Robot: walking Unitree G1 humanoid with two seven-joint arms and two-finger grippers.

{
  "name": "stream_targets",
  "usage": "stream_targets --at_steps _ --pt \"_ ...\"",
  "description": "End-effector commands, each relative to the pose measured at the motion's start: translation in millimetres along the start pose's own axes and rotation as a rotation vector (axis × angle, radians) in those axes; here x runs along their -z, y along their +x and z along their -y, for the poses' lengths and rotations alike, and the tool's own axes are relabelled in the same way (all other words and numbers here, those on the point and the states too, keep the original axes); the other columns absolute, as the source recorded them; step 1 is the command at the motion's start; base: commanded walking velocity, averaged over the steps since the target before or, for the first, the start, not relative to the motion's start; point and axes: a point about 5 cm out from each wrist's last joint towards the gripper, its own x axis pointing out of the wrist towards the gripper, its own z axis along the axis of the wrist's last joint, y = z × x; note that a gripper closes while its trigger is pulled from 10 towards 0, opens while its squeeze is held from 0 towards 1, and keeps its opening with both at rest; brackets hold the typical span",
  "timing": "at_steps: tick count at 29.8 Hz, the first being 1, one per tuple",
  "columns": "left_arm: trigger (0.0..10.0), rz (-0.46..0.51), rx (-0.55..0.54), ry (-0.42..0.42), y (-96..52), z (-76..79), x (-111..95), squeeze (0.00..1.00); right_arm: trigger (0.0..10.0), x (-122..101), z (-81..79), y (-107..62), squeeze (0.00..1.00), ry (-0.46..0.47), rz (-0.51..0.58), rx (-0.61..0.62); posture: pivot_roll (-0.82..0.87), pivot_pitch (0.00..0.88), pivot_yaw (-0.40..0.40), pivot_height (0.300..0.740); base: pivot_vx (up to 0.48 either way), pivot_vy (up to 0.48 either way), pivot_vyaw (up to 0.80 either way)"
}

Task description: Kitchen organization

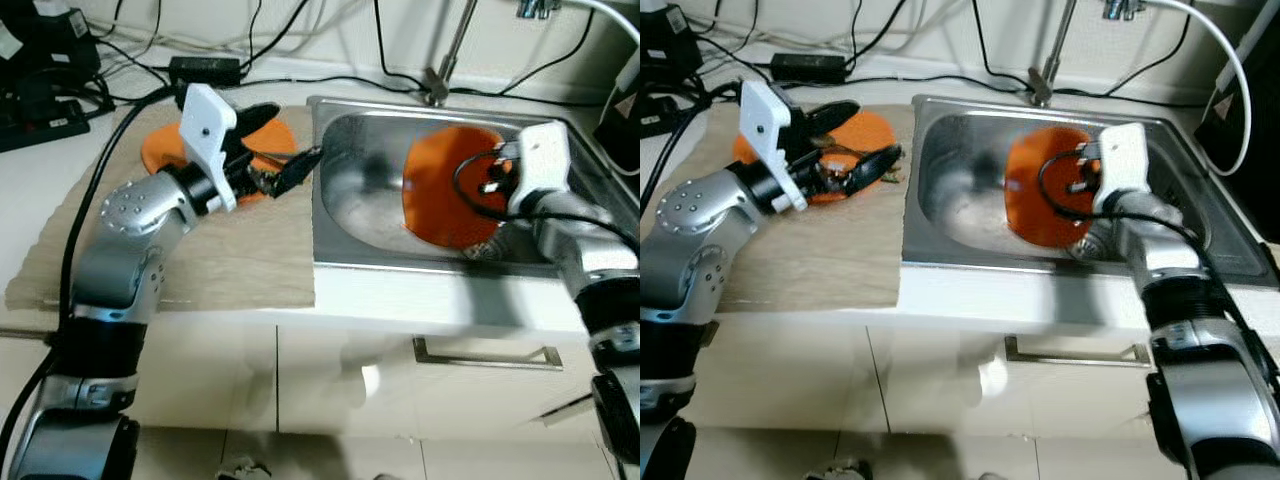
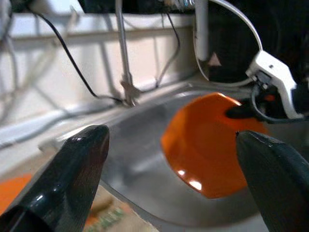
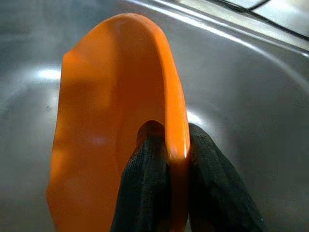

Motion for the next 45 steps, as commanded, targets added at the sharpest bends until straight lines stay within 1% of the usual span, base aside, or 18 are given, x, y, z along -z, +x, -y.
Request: stream_targets --at_steps 1,3,9,10,11,12,13,18,23,25,28,30,34,37,39,40,41,45 --pt "10.0 -0.017 0.043 0.01 0.8 7.6 -1.7 0.0 10.0 -13.1 2.1 3.0 0.0 -0.036 0.047 -0.007 0.02 0.053 -0.066 0.74 0.0 0.0 0.0" --pt "10.0 -0.083 0.07 -0.012 -4.8 13.7 7.4 0.0 10.0 -6.2 -13.2 10.0 0.0 0.036 0.017 -0.064 0.03 0.062 -0.072 0.74 0.0 0.0 0.0" --pt "10.0 -0.164 0.088 -0.03 -11.6 21.5 14.9 0.0 10.0 -0.1 -31.5 14.5 0.0 0.096 -0.014 -0.131 0.06 0.069 -0.088 0.74 0.0 0.0 0.0" --pt "10.0 -0.185 0.083 -0.029 -12.7 22.4 17.2 0.0 10.0 3.2 -35.1 14.8 0.14 0.084 -0.026 -0.146 0.06 0.068 -0.092 0.74 0.0 0.0 0.0" --pt "10.0 -0.203 0.075 -0.034 -13.7 22.9 19.1 0.0 10.0 6.3 -38.5 15.0 0.78 0.077 -0.036 -0.159 0.07 0.068 -0.094 0.74 0.0 0.0 0.0" --pt "10.0 -0.203 0.075 -0.034 -13.7 22.9 19.1 0.0 10.0 6.3 -38.5 15.0 0.78 0.077 -0.036 -0.159 0.07 0.068 -0.094 0.74 0.0 0.0 0.0" --pt "10.0 -0.218 0.065 -0.041 -15.4 23.6 20.0 0.0 10.0 10.6 -42.6 15.3 1.0 0.073 -0.049 -0.175 0.07 0.067 -0.096 0.74 0.0 0.0 0.0" --pt "10.0 -0.215 0.05 -0.044 -16.3 22.3 17.3 0.0 10.0 14.5 -44.2 15.1 1.0 0.073 -0.053 -0.184 0.07 0.062 -0.093 0.74 0.0 0.0 0.0" --pt "10.0 -0.215 0.006 -0.028 -15.7 13.9 14.3 0.0 10.0 15.1 -33.5 13.7 1.0 0.071 -0.049 -0.151 0.06 0.05 -0.085 0.74 0.0 0.0 0.0" --pt "10.0 -0.213 -0.008 -0.022 -15.0 11.2 13.6 0.0 10.0 15.8 -28.6 12.9 1.0 0.038 -0.047 -0.133 0.06 0.045 -0.084 0.74 0.0 0.0 0.0" --pt "10.0 -0.207 -0.077 -0.008 -14.9 2.1 11.6 0.0 10.0 10.2 -15.5 11.0 1.0 -0.08 -0.002 -0.069 0.06 0.038 -0.085 0.74 0.0 0.0 0.0" --pt "10.0 -0.197 -0.125 -0.01 -16.1 -3.8 10.6 0.0 10.0 4.0 -11.0 10.2 1.0 -0.023 0.041 -0.064 0.06 0.035 -0.087 0.74 0.0 0.0 0.0" --pt "10.0 -0.186 -0.278 -0.023 -22.1 -22.1 9.7 0.0 10.0 -18.0 -3.0 7.3 1.0 0.132 0.205 -0.079 0.06 0.029 -0.09 0.74 0.0 0.0 0.0" --pt "10.0 -0.181 -0.356 -0.025 -25.9 -32.3 8.8 0.0 10.0 -28.4 -5.2 5.6 1.0 0.197 0.287 -0.13 0.06 0.028 -0.089 0.74 0.0 0.0 0.0" --pt "10.0 -0.199 -0.42 0.0 -31.5 -43.6 9.7 0.0 10.0 -36.2 -17.3 4.4 1.0 0.195 0.351 -0.223 0.06 0.032 -0.084 0.74 0.0 0.0 0.0" --pt "10.0 -0.199 -0.42 0.0 -31.5 -43.6 9.7 0.0 10.0 -36.2 -17.3 4.4 1.0 0.195 0.351 -0.223 0.06 0.032 -0.084 0.74 0.0 0.0 0.0" --pt "10.0 -0.256 -0.465 0.033 -37.7 -52.2 16.7 0.0 10.0 -42.6 -34.9 5.3 1.0 0.212 0.376 -0.307 0.06 0.034 -0.084 0.74 0.0 0.0 0.0" --pt "10.0 -0.296 -0.491 0.047 -43.4 -56.6 22.7 0.0 10.0 -52.0 -56.7 7.1 1.0 0.281 0.385 -0.405 0.06 0.036 -0.089 0.74 0.0 0.0 0.0"
